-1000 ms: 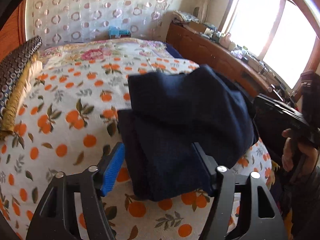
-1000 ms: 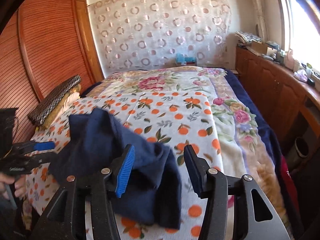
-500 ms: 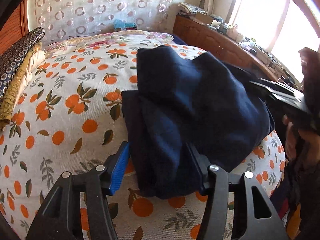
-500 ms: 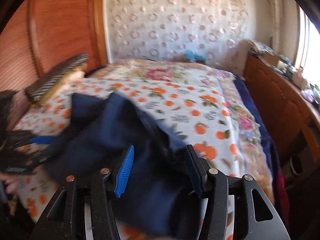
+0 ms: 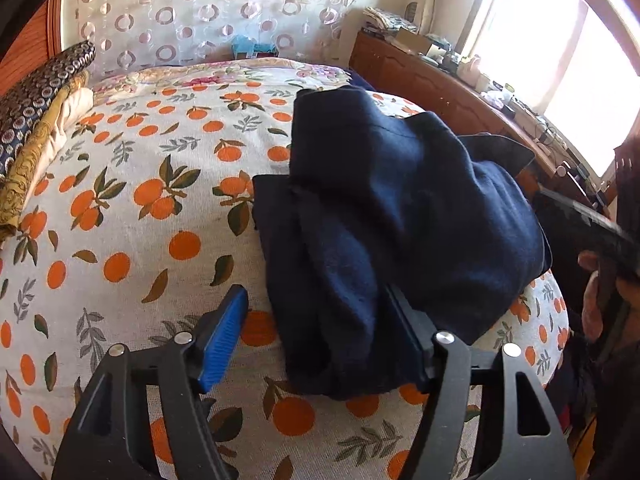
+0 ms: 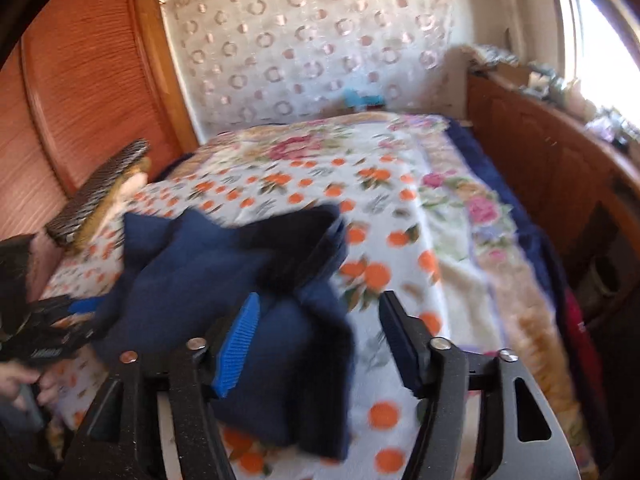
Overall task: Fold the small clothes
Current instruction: 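Open both grippers and press the folded navy bundle flat, then grasp the folded navy bundle with the left gripper while the right gripper grasps it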
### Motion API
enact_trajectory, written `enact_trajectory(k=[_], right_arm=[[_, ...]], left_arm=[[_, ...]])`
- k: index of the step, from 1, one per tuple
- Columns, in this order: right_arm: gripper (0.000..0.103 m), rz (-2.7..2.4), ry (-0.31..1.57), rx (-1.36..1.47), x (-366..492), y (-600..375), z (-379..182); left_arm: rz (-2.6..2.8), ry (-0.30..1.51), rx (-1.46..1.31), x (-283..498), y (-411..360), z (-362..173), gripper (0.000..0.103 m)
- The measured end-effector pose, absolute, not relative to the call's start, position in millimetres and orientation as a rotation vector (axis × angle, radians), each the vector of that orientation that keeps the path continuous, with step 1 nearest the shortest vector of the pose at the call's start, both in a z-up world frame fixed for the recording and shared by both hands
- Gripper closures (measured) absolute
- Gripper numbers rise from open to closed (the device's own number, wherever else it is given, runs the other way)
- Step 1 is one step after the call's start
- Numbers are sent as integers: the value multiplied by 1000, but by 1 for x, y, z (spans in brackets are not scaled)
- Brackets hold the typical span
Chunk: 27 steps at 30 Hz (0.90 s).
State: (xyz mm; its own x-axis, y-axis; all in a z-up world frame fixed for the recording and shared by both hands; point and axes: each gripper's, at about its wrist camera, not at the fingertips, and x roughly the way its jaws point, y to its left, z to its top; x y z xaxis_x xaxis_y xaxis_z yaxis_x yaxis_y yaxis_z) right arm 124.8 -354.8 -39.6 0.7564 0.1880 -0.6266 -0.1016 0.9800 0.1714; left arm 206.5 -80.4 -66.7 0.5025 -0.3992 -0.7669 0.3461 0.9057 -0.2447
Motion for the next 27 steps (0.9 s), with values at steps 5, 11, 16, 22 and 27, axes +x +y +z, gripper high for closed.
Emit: enact_trajectory(k=[5,11,16,22,27], right_arm=[[23,174,766,131,136,-363,-56],[22,161,803,128,161,-362,-63],[22,185,796,149,162,-366,-65],[28,197,791,146,159,-359,-66],[52,257,789,175,156,-358,-68]], left_arm=[[-449,943,-55,207,-80,-67,28],[-466,946,-77,212,-78,-58,28],[-471,897,-97,220,-77,-38,27],[-489,978,-126,239,-84,-53,28],[-506,1000,-122,239,-92,-65,28]])
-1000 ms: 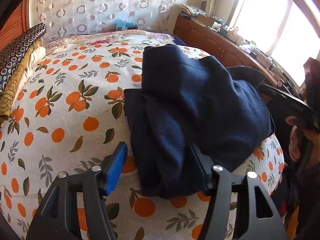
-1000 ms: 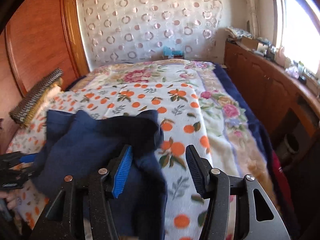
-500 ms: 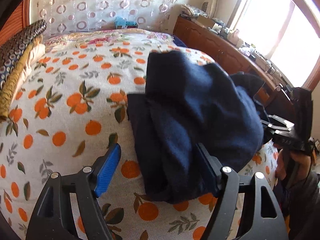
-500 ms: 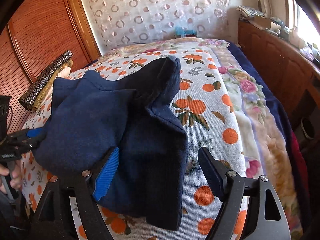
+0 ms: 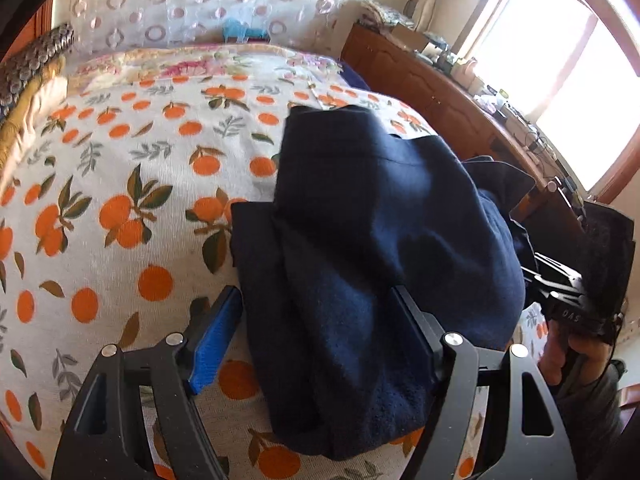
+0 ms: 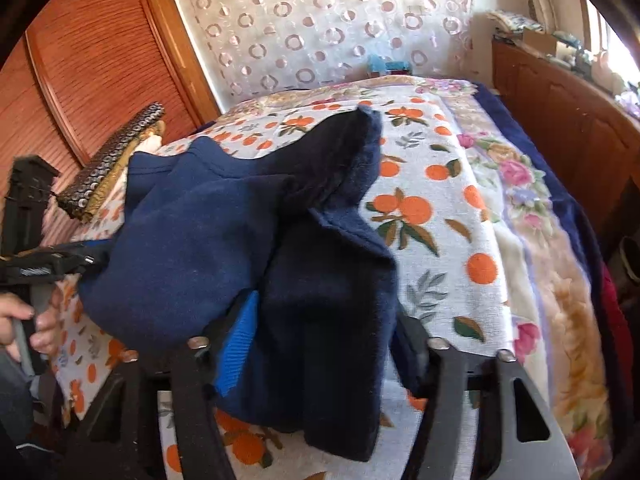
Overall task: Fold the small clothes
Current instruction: 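Grasp the folded navy bundle with the left gripper while the right gripper grasps it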
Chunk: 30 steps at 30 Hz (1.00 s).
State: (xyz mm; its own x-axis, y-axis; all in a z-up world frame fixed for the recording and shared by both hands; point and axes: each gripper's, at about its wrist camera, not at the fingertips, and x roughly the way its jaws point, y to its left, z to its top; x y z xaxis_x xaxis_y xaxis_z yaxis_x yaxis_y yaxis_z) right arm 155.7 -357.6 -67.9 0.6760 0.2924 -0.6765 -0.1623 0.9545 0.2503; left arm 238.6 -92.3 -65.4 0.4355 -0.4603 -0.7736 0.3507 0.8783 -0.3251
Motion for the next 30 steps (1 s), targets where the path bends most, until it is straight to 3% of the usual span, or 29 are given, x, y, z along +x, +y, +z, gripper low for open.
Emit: enact_trajectory(k=[2,5,7,9,30], right_arm=[[63,281,794,188,155,-358,-68],[78,317,800,210,156,-359,-68],[85,326,797,200,154,-357,-66],[88,309,781,173,152,-354,-64],[90,333,547,-80,172,-276,39]], left_arm=[[-512,998,-125,237,-94,-66,29],[-528,997,-145,236,-94,-65,52],[-542,992,-143,235,-94,-61,77],[-546,978,-142,235,-92,-55,84],[-467,649,-64,204,-33,65,85]])
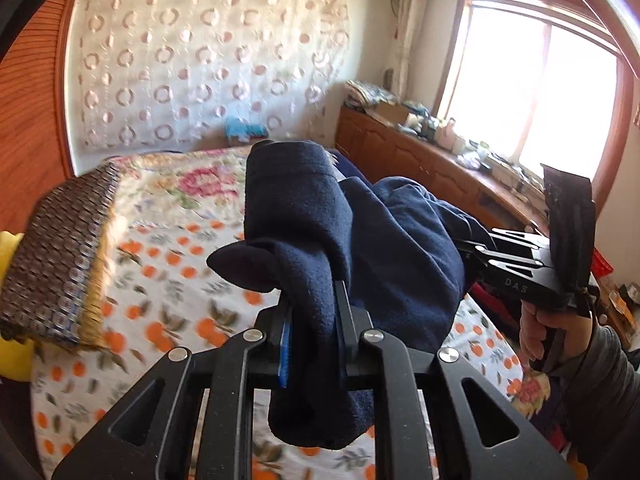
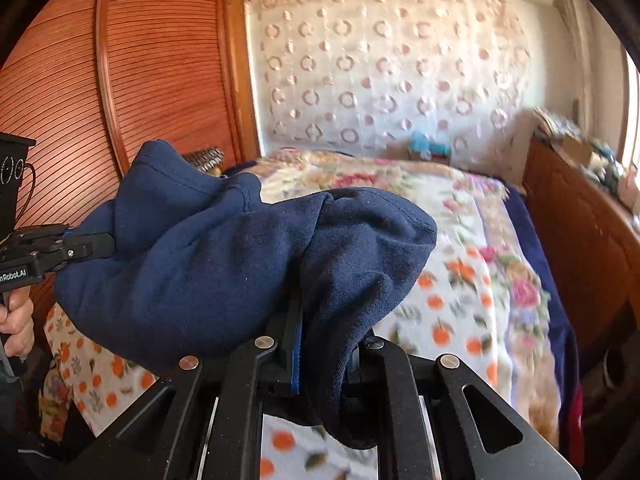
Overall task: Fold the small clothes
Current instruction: 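Grasp the folded navy bundle with the left gripper while the right gripper grasps it, then carry the bundle with both grippers onto the patterned pillow by the yellow toy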
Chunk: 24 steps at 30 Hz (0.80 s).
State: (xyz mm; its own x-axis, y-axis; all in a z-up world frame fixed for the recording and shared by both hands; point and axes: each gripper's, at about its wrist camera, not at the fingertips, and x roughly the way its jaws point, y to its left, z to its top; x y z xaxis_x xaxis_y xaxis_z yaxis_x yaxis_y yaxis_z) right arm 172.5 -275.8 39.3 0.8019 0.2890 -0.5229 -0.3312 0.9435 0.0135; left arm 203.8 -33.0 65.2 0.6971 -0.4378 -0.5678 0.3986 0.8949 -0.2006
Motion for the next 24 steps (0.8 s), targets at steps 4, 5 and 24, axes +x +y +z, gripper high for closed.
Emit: enact_trajectory(k=[4,5,24], right_arm=[[90,385,520,-118,204,-243,53],[90,401,515,-127,212,-233,57],[90,747,420,-348,465,-50,67]], left_arm=[[-411,614,-78,214,-1,76,86],[-392,603,-88,218,11,78,85],[2,460,-238,291,179,55,85]])
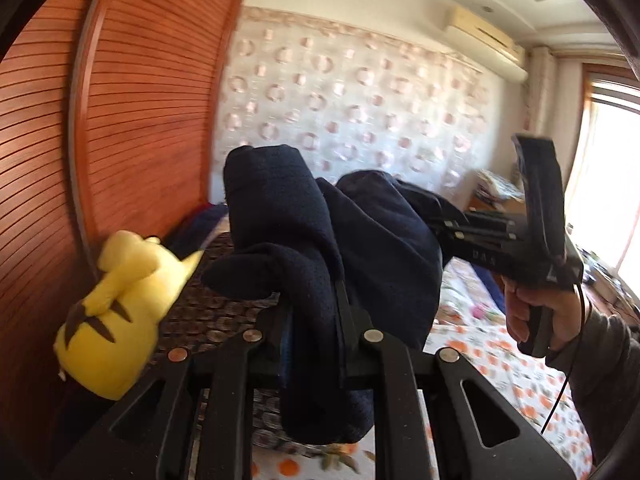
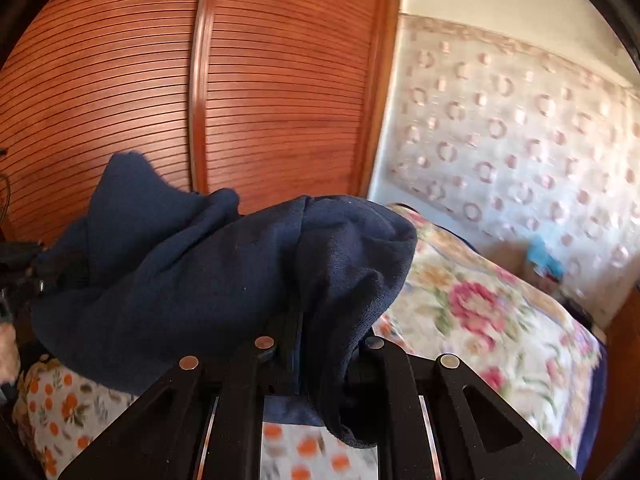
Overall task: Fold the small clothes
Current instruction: 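Carry the bundle with both grippers onto the patterned pillow by the yellow toy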
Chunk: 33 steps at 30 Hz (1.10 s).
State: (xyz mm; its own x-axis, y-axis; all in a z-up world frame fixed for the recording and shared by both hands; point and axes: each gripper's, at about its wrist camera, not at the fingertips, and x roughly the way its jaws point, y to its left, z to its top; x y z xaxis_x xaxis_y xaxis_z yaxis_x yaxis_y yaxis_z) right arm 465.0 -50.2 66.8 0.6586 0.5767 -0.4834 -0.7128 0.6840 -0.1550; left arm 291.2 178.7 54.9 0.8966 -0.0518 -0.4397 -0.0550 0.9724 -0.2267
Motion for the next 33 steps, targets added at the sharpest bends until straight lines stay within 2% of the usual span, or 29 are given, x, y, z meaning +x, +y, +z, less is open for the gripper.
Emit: enact_trajectory(k=[5,9,14,16,17,22,29,30,31,32,33], right_arm=[[90,801,437,-387,515,-19,40],[87,796,526,-386,554,7,11],[63,687,535,-272,579,5,7],[63,696,476,-249,569,-1,12],[63,722,455,-243,560,-5,14],[63,754,448,-176,522,-32,16],[62,712,460,-162,470,-68,20],[62,705,459,-159,462,-70,23],[61,699,457,-151,453,-74,24],[60,693,455,-145,442,-74,28],[59,686,454,-137,435,-80,30]], left_arm=[[92,457,-253,291,191,29,85],[143,517,-281,295,190,0,85],[190,534,-303,285,190,-17,82],[190,549,-310,281,190,-18,79],[188,556,-308,281,189,-17,77],[198,526,-244,266,187,-4,53],[160,518,-179,245,178,16,51],[146,517,-176,242,177,19,44],[120,514,-177,238,174,22,26],[108,509,-173,235,171,25,21],[103,499,-158,229,166,28,21]])
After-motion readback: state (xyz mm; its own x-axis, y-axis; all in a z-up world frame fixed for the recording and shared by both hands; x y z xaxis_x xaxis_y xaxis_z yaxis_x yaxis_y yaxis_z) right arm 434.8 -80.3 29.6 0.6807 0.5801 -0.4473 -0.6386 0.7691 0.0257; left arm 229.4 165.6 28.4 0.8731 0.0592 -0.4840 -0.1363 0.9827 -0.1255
